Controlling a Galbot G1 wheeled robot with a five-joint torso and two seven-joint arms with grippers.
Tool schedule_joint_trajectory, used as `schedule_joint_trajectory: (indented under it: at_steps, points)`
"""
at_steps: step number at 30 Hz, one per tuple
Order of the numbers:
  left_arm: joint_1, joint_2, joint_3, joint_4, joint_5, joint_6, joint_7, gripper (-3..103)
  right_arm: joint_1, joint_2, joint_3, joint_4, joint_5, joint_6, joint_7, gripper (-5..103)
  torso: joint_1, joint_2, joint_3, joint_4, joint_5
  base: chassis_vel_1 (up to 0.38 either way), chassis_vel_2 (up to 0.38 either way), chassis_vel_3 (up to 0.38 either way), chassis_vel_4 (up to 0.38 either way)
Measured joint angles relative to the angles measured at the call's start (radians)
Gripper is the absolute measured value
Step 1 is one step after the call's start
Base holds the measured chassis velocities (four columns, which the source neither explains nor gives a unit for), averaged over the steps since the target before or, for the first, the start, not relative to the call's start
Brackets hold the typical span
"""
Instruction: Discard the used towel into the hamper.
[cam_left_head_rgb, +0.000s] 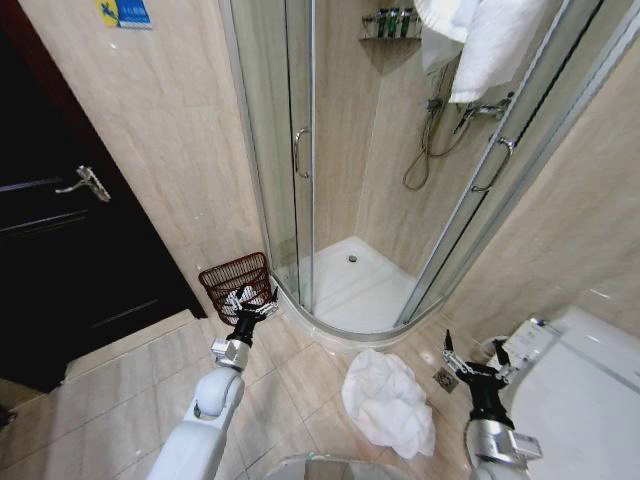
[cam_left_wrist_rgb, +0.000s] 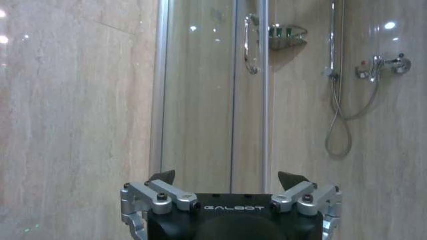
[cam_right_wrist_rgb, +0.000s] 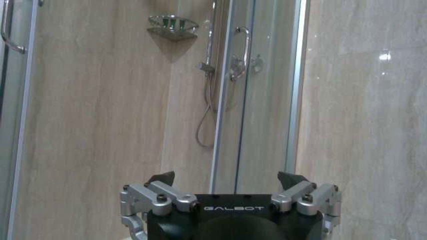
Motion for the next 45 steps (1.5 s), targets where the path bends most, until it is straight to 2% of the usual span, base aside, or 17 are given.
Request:
schedule_joint_trajectory:
  at_steps: [45]
  points:
    - [-0.023,-0.013,0.020,-0.004,0.017,0.013,-0.001,100,0.009,-0.012,0.005,0.043,0.018,-0.035,-0.006,100,0.103,0.227,0.124,-0.0001,0.0000,0.000,0.000,0.000,0.000]
